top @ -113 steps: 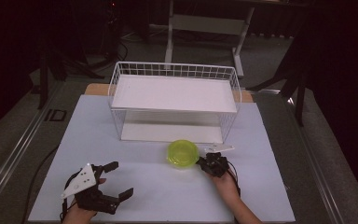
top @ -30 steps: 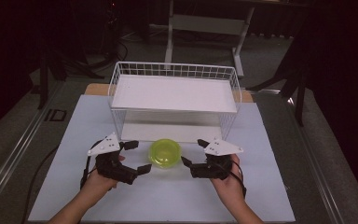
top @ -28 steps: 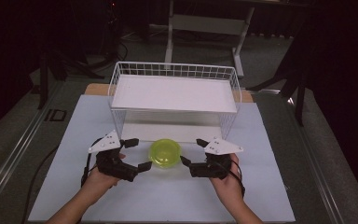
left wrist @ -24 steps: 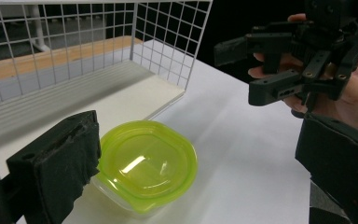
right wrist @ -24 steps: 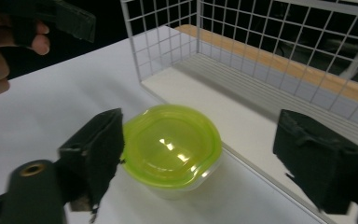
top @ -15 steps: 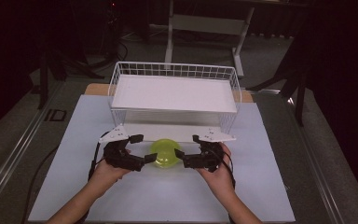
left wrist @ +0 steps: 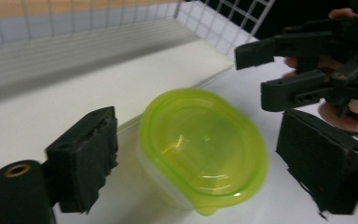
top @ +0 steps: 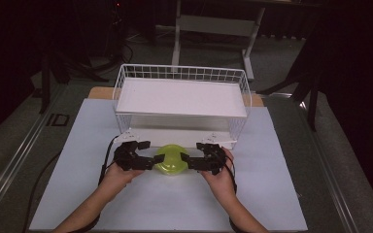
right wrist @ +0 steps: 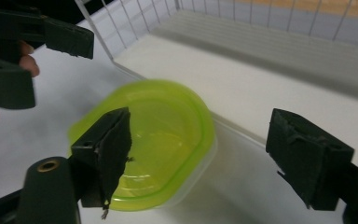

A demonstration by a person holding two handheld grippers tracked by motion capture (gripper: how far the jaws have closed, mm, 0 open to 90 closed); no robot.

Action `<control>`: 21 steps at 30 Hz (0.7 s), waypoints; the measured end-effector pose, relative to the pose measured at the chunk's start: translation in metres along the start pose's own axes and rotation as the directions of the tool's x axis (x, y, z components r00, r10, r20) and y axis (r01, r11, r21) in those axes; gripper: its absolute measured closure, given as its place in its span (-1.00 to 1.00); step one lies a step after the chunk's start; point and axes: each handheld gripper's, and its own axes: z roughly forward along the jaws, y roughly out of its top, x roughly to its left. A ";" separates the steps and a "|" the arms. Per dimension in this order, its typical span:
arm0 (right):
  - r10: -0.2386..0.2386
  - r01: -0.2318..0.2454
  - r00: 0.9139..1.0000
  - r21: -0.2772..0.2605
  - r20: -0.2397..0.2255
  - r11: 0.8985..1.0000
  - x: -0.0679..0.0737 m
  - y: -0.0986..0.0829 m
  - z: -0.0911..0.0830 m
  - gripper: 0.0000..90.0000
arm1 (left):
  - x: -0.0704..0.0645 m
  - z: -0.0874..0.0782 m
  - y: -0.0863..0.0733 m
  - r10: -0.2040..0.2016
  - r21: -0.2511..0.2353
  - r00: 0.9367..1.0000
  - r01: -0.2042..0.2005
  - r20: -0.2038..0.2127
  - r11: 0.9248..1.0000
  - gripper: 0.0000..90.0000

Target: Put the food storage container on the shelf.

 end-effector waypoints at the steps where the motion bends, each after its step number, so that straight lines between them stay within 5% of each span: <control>1: 0.004 -0.004 1.000 0.008 -0.002 1.000 -0.001 -0.001 0.002 -0.49 | 0.000 0.000 0.000 0.000 0.000 1.000 0.000 0.000 1.000 -0.67; 6: 0.024 -0.024 1.000 0.039 0.007 0.999 -0.004 -0.007 0.009 -0.39 | 0.007 0.013 -0.009 -0.072 0.073 0.997 0.074 -0.034 0.995 -0.67; 12: 0.034 -0.034 0.999 0.072 -0.004 0.997 -0.004 -0.011 0.014 -0.25 | 0.011 0.015 -0.012 -0.113 0.082 0.993 0.116 -0.041 0.990 -0.39; 13: 0.022 -0.021 1.000 0.093 -0.010 0.995 -0.005 -0.011 0.015 -0.05 | 0.011 0.016 -0.012 -0.109 0.092 0.993 0.112 -0.038 0.989 -0.33; 18: 0.053 -0.050 0.998 0.113 -0.028 0.992 -0.009 -0.012 0.016 0.07 | 0.013 0.020 -0.014 -0.134 0.139 0.991 0.133 -0.003 0.981 0.00; 21: 0.093 -0.086 0.994 0.124 -0.057 0.989 -0.013 -0.013 0.016 0.24 | 0.014 0.019 -0.015 -0.146 0.127 0.989 0.142 0.024 0.982 0.24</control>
